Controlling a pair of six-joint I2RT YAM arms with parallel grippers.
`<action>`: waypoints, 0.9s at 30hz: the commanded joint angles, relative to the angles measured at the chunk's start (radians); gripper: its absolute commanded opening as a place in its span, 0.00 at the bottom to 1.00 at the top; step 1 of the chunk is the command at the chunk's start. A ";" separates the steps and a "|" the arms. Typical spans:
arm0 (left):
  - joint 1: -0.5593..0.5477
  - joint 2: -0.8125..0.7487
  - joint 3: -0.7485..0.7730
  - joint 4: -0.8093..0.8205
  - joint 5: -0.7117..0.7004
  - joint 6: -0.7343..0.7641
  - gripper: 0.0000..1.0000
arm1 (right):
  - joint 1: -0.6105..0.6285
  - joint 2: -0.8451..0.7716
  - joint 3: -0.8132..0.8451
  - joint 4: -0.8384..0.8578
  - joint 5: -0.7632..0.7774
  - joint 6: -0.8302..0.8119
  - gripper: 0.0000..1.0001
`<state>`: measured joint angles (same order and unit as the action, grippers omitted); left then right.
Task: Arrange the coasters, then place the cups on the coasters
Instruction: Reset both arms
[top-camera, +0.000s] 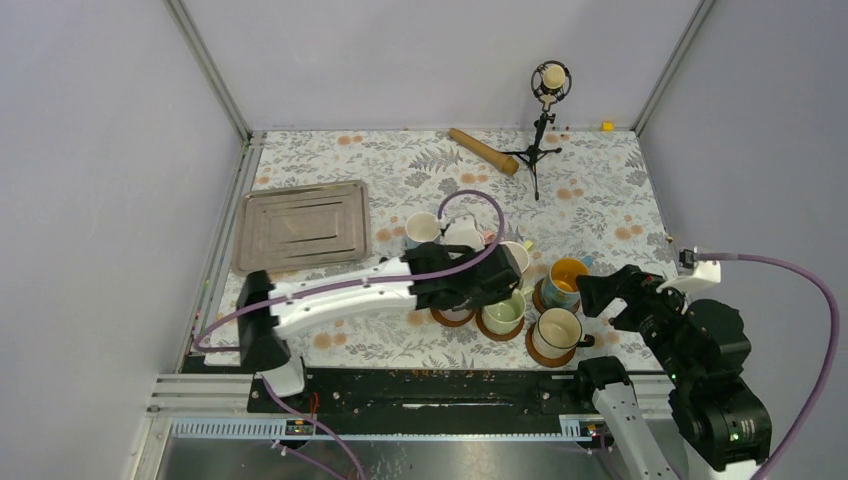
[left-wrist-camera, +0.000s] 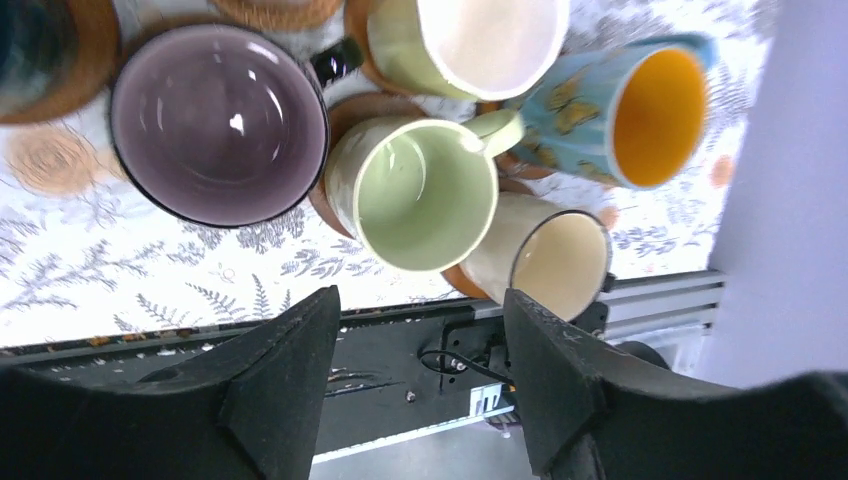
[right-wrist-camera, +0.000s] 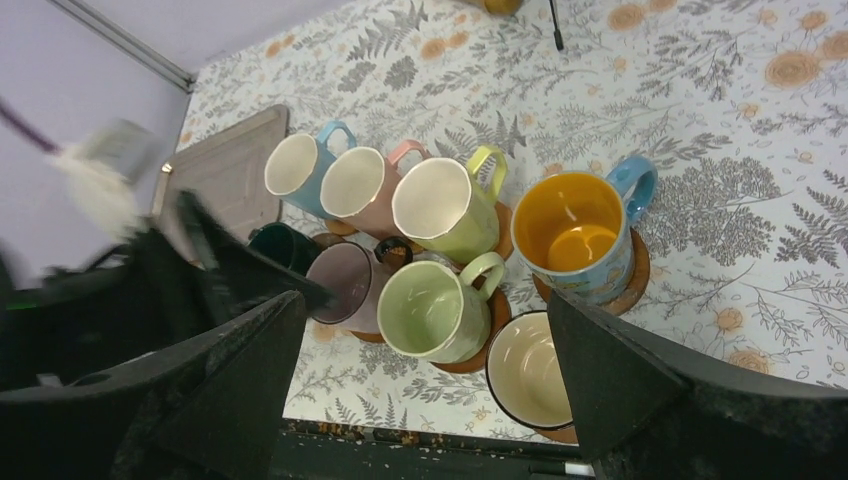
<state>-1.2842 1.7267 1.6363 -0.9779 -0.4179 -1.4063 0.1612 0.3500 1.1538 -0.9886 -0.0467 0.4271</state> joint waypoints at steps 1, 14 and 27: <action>0.012 -0.142 0.036 0.022 -0.184 0.134 0.64 | 0.004 0.045 -0.042 0.043 -0.024 -0.023 0.99; 0.203 -0.503 -0.085 0.255 -0.210 0.798 0.99 | 0.004 0.068 -0.061 -0.040 -0.006 -0.116 0.99; 0.359 -0.981 -0.483 0.349 0.092 0.993 0.99 | 0.004 -0.028 -0.126 0.038 -0.077 0.017 0.99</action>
<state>-0.9298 0.8139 1.2247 -0.6846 -0.4141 -0.4820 0.1612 0.3531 1.0676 -1.0248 -0.0731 0.3748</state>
